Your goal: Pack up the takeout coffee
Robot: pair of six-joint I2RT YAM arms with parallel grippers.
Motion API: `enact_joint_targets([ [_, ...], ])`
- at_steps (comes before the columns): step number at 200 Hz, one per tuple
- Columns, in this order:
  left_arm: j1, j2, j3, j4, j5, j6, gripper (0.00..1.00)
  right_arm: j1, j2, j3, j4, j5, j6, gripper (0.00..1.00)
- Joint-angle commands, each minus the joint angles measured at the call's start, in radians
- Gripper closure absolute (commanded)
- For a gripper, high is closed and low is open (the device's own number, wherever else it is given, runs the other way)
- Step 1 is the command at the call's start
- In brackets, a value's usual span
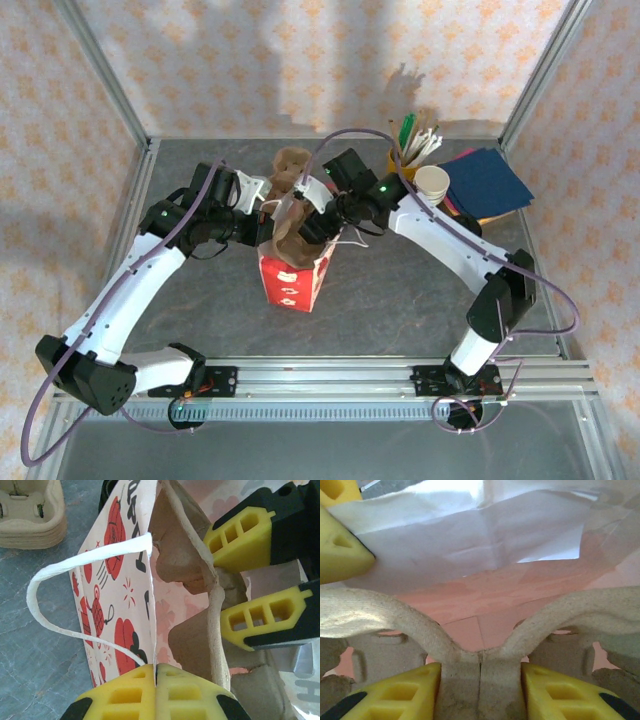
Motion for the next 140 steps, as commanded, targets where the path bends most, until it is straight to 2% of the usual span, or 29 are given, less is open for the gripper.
enact_joint_targets([
  [1,-0.012,0.005,0.004,0.030,0.016,0.025,1.00,0.020,0.028,0.011,-0.058,0.067,-0.038,0.60],
  [41,-0.014,0.016,0.007,0.033,0.015,0.029,1.00,0.032,0.034,0.029,-0.093,0.125,-0.054,0.60],
  [74,-0.016,0.013,0.007,0.033,0.011,0.034,1.00,0.031,0.002,0.048,-0.061,0.066,-0.027,0.60],
  [106,-0.017,0.013,0.009,0.033,0.022,0.037,1.00,0.031,0.006,0.067,-0.060,0.103,-0.019,0.60],
  [140,-0.018,0.005,0.004,0.032,0.023,0.040,1.00,0.002,-0.047,0.048,-0.012,0.019,-0.006,0.60],
])
